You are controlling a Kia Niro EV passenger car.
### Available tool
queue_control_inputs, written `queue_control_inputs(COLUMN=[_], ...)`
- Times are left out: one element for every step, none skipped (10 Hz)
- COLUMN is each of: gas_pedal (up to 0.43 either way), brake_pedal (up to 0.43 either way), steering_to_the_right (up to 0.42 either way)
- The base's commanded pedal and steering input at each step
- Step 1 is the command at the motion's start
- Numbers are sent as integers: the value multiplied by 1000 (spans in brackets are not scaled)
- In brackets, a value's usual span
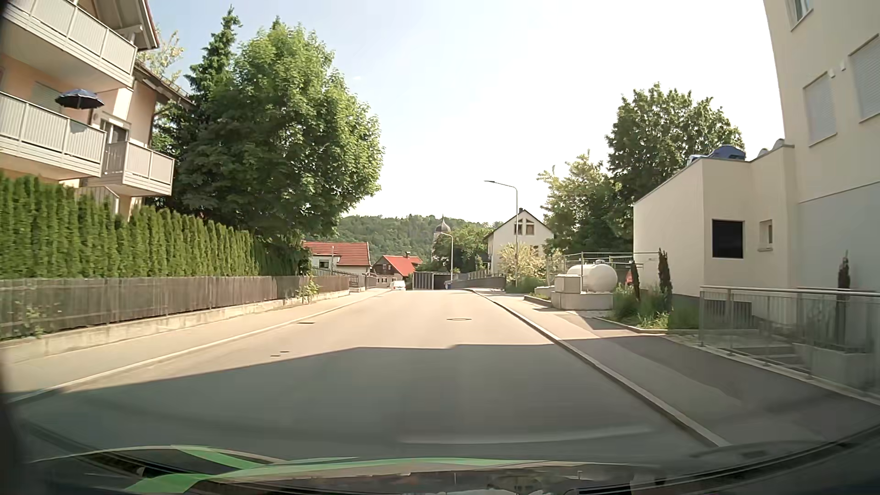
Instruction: Follow the waypoints while adhering to traffic rules and regulations
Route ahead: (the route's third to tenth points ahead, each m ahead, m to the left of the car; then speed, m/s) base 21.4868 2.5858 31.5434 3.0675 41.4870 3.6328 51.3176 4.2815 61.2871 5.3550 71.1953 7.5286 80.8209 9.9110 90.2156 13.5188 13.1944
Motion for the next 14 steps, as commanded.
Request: queue_control_inputs(gas_pedal=[0, 0, 0, 0, 0, 0, 0, 0, 0, 0, 0, 0, 0, 0], brake_pedal=[0, 0, 0, 0, 0, 0, 0, 0, 0, 0, 0, 0, 0, 0], steering_to_the_right=[-4, -4, -8, -9, -10, -9, -9, -9, -9, -9, -10, -10, -10, -10])
